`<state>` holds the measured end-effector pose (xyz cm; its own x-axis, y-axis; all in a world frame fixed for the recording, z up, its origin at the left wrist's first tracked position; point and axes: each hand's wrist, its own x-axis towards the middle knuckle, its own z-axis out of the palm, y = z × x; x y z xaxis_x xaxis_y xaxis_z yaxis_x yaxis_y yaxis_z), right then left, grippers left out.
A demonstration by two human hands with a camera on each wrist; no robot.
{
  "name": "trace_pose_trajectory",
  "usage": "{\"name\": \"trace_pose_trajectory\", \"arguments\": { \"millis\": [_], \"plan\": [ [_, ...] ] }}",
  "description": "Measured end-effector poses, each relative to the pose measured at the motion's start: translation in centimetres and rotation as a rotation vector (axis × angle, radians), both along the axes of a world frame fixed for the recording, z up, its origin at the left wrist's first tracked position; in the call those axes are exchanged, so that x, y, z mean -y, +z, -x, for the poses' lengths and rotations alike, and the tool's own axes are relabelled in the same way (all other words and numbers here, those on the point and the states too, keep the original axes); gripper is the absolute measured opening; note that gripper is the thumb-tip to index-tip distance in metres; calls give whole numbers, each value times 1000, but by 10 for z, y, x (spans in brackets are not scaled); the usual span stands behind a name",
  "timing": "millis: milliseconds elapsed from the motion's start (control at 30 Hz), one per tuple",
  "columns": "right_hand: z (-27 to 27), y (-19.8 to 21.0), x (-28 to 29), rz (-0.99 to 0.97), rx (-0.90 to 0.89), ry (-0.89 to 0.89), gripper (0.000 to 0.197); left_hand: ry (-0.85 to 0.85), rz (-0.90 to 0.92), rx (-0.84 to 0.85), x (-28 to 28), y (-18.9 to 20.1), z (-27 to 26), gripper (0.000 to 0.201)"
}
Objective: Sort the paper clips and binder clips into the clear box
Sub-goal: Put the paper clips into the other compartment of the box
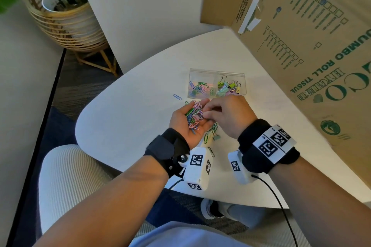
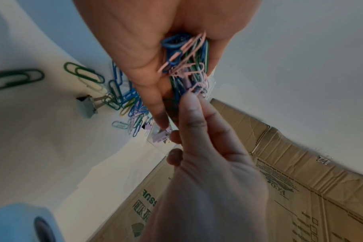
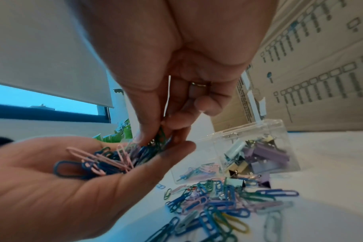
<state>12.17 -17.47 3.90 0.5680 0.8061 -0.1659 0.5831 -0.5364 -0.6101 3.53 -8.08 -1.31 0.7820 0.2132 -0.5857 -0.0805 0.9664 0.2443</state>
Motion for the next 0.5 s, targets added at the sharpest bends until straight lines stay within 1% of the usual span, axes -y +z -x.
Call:
{"name": "trace_pose_trajectory", "arguments": {
  "millis": [100, 267, 333, 433, 500],
  "plan": [
    [-1, 1, 2, -146, -174, -89, 7, -11, -15, -7, -1, -1, 0, 38],
    [-8, 2, 5, -277, -380, -175, 12, -13, -1, -5, -4, -1, 0, 39],
    [-14, 4, 3, -325, -381, -214, 13, -2, 1, -8, -5, 0, 1, 39],
    [-26, 8, -6, -376, -290, -299, 17, 3, -4, -27, -7, 0, 3, 40],
    [-35, 9, -17, -387, -265, -353, 15, 1, 7, -25, -8, 0, 4, 40]
  ]
}}
